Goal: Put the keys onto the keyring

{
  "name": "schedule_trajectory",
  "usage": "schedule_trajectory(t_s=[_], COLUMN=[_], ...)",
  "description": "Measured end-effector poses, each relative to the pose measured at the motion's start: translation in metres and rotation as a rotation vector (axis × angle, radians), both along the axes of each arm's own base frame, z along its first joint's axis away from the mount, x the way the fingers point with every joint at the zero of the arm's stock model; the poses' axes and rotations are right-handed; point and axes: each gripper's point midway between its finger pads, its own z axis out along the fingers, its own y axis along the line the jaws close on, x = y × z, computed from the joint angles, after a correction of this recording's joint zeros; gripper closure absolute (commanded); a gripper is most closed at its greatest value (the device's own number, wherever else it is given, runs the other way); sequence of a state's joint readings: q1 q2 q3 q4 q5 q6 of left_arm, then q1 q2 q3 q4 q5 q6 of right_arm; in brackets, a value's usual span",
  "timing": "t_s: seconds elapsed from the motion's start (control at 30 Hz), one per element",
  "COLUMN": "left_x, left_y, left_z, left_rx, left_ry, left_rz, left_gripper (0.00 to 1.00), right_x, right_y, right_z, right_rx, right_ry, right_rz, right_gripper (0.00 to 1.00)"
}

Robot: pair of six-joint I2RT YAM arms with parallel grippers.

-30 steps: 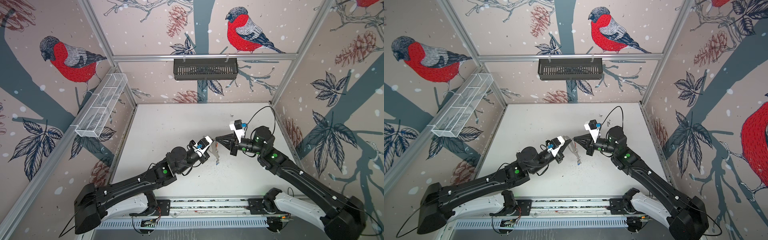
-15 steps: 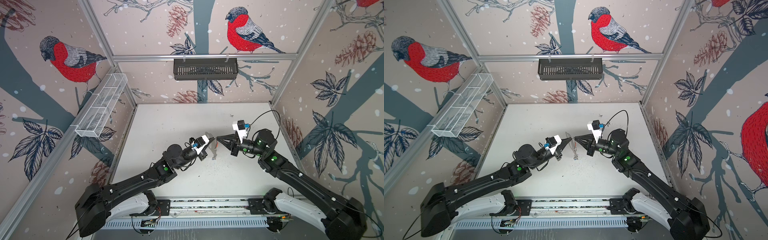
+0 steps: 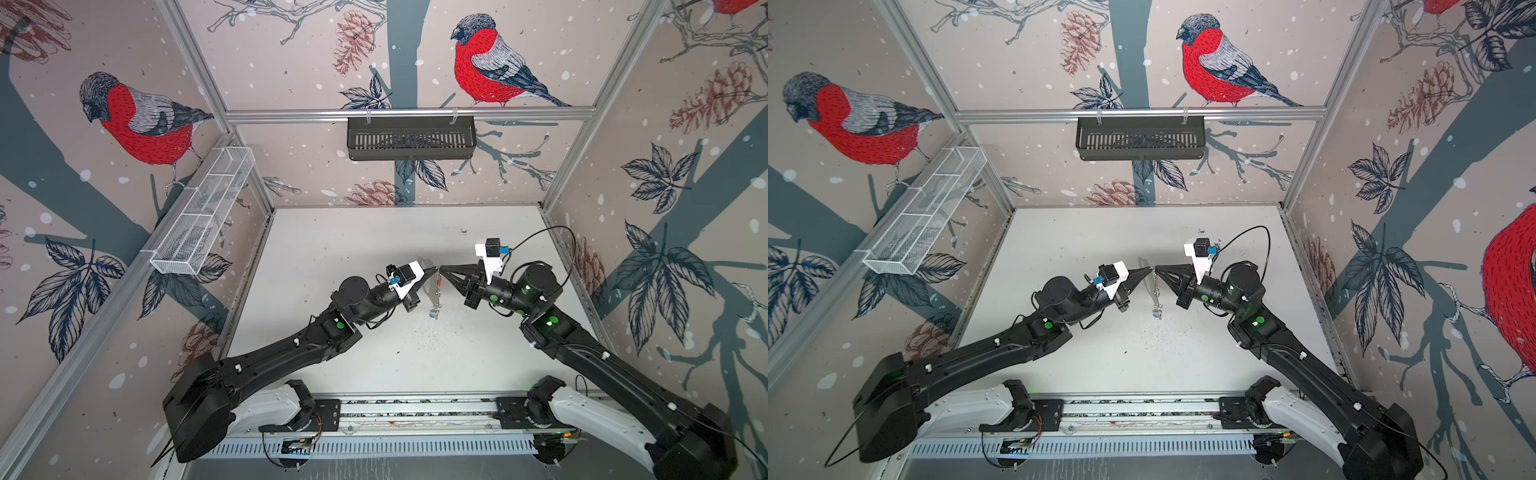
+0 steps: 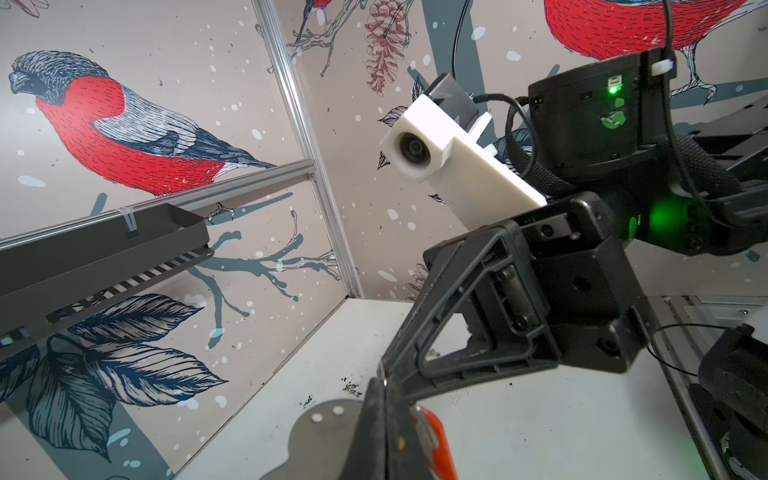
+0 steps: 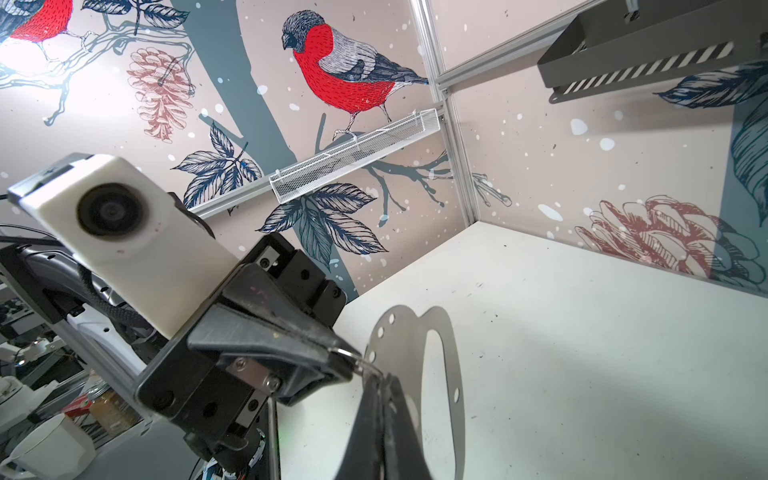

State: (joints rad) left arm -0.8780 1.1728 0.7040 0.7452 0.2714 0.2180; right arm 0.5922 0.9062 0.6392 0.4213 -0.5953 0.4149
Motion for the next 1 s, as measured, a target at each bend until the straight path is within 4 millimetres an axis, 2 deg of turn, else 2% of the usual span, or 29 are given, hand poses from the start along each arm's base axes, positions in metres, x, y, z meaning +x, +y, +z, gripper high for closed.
schedule_trajectory(t_s=[0.2, 0.6, 0.67, 0.73, 0.87, 1.0], left_x=[0.001, 0.004, 0.004, 0.004, -0.006, -0.007], left_y=[-0.003, 0.003, 0.003, 0.004, 0.009, 0.014], left_z=[0.007, 0.007, 0.007, 0.007, 0.026, 0.035], left_rx=[-0.031, -0.075, -0.079, -0.085, -0.139, -0.176], left_ry=[0.010, 0.072, 0.083, 0.088, 0.019, 0.000], left_rz=[-0.086, -0.235, -0.246, -0.260, -0.312, -0.330], left_gripper=[1.00, 1.00, 1.00, 1.00, 1.00, 1.00], right_x=[0.001, 0.004, 0.005, 0.005, 0.010, 0.010], right_y=[-0.005, -0.004, -0.003, -0.004, -0.003, -0.007], right_z=[0.006, 0.004, 0.003, 0.003, -0.016, -0.019], right_rx=[0.014, 0.020, 0.018, 0.020, -0.026, -0.044], right_ry=[-0.011, 0.020, 0.026, 0.026, 0.093, 0.108], right_rz=[-0.025, -0.026, -0.026, -0.028, -0.042, -0.062], right_gripper=[1.00, 1.00, 0.94, 0.81, 0.63, 0.58])
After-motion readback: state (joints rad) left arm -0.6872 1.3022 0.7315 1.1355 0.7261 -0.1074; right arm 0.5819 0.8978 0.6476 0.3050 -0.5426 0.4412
